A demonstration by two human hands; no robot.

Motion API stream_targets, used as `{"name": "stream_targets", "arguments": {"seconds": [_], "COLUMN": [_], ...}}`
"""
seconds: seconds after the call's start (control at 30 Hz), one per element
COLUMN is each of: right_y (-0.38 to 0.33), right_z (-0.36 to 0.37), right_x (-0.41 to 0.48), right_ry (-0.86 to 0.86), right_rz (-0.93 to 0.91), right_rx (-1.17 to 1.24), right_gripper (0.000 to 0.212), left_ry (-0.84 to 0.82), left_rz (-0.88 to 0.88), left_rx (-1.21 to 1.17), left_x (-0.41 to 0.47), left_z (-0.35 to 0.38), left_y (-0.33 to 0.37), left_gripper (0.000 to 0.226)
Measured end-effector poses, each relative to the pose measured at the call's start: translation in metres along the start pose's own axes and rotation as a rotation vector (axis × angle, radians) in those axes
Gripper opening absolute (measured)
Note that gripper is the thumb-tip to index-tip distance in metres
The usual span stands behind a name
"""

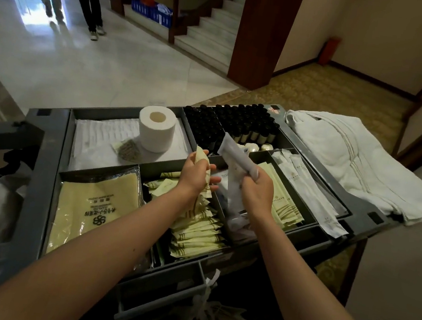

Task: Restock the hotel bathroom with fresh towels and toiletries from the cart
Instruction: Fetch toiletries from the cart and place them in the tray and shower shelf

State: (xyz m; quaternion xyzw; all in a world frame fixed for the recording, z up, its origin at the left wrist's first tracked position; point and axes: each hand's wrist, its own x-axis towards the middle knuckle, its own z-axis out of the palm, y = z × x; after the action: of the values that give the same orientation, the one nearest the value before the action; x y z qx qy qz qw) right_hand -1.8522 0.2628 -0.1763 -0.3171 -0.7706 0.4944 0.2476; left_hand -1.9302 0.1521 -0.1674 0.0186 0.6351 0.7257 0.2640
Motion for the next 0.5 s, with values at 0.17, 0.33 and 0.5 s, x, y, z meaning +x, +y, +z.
{"name": "stream_targets", "arguments": {"seconds": [0.17,0.33,0.5], "right_y": [-0.010,-0.020,-0.026], "right_z": [-0.001,-0.005,-0.021], "right_x": [-0.005,-0.012,-0.012], "right_ry": [0.007,-0.184,-0.400], "right_rz": [0.118,0.110,0.031], "right_rx": [0.189,0.362,0.188], "right_gripper": [0.028,0.047,0.038], "left_ry": [-0.024,-0.054,-0.022], "left_rz": [-0.055,-0.023,0.041], "left_rx": [0.033,0.107,0.091], "left_x": [-0.003,-0.002,-0.002], "left_z": [0.005,0.011,0.018], "left_y": [-0.003,-0.004,-0.004], "left_gripper": [0.041,0.066,0.084]}}
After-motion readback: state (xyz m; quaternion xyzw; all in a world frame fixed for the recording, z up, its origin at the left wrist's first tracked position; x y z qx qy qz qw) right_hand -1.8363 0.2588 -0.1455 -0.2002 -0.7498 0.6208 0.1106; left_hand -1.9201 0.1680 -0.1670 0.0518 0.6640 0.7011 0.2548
